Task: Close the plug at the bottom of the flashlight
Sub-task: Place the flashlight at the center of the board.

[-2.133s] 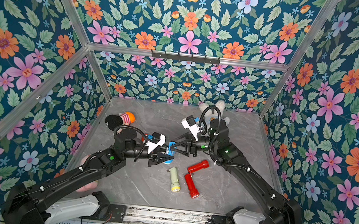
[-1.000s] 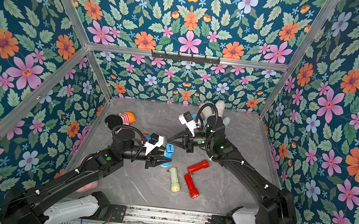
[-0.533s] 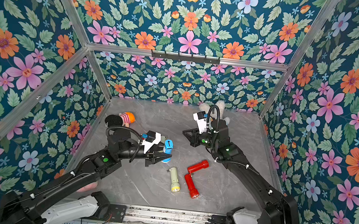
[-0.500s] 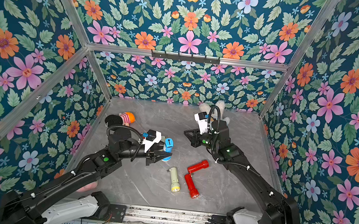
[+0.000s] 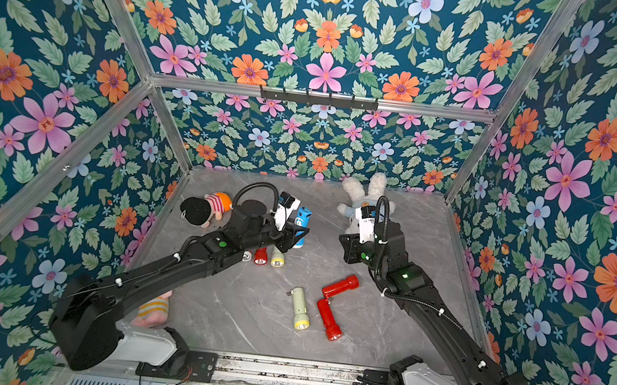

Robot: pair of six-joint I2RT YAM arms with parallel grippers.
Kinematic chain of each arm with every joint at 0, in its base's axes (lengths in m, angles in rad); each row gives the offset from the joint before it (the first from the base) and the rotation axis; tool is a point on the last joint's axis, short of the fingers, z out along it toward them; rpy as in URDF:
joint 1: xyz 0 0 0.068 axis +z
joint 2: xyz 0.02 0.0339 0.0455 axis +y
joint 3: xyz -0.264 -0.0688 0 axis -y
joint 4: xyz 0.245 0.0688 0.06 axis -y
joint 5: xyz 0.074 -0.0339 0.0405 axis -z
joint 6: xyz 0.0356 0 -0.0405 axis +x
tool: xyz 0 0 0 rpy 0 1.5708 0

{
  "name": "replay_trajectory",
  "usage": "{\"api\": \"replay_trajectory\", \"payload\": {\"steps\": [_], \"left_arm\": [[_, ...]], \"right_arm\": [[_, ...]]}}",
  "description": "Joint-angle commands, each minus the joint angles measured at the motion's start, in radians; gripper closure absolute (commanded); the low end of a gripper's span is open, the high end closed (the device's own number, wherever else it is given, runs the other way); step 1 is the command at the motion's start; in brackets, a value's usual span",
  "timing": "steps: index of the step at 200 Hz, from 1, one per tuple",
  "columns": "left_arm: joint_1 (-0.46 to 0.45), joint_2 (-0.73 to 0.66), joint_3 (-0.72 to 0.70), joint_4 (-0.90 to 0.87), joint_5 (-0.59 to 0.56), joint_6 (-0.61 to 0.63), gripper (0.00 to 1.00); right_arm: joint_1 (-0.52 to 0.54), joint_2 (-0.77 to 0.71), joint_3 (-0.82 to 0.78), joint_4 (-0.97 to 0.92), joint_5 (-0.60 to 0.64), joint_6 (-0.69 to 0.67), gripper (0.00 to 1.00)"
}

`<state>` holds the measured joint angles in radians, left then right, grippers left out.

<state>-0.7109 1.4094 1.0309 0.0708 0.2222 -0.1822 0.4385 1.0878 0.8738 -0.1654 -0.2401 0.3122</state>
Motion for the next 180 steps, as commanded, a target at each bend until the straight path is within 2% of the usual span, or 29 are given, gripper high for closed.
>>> {"api": "replay_trajectory", "payload": {"steps": [1, 16, 66, 138, 180], "left_arm": [[0.002, 0.083, 0.050, -0.084, -0.220, -0.146, 1.00], [0.002, 0.151, 0.080, -0.119, -0.254, -0.207, 1.00], [0.003, 0.309, 0.152, -0.173, -0.247, -0.364, 1.00], [0.048, 0.440, 0.159, -0.194, -0.170, -0.457, 1.00], [0.062, 0.475, 0.156, -0.183, -0.123, -0.477, 0.95]], "right_arm": [[-0.009, -0.017, -0.011, -0.054, 0.043, 0.016, 0.85], [-0.018, -0.037, -0.030, -0.058, 0.050, 0.021, 0.85], [-0.024, -0.047, -0.038, -0.069, 0.065, 0.019, 0.83], [-0.027, -0.027, -0.046, -0.066, 0.059, 0.026, 0.82], [-0.030, -0.024, -0.054, -0.058, 0.064, 0.028, 0.82]]}}
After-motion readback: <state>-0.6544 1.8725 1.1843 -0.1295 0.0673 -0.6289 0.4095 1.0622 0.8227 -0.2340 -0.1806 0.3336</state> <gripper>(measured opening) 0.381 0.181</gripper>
